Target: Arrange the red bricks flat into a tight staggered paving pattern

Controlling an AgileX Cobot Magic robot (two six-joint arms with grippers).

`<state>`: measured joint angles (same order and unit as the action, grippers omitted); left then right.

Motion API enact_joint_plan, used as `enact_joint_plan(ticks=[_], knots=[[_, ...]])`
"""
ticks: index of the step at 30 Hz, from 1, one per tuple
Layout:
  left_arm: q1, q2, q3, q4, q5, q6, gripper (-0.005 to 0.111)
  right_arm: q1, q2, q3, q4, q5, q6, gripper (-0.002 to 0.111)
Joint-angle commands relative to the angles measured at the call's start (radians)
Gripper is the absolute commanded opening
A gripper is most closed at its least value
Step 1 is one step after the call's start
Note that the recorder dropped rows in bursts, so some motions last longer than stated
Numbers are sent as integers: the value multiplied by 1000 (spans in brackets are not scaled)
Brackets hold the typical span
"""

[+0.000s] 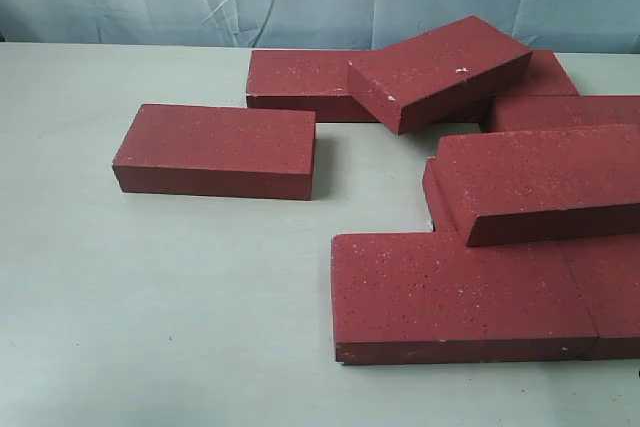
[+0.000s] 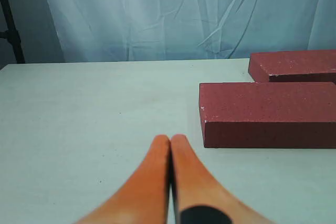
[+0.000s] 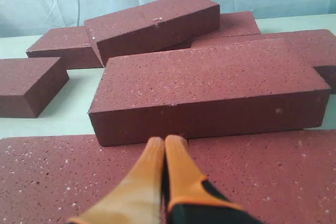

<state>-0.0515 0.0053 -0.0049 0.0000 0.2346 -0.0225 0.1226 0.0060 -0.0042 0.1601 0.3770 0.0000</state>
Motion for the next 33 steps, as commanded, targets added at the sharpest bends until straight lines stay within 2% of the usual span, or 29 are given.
enact_joint_plan(ticks=[1,26,33], knots=[[2,-5,5,6,-4,1,0,-6,-6,4,-1,-8,0,-1],[2,-5,5,6,-4,1,0,-6,-6,4,-1,-15,0,-1],[2,-5,5,6,-4,1,0,-6,-6,4,-1,-120,0,-1]])
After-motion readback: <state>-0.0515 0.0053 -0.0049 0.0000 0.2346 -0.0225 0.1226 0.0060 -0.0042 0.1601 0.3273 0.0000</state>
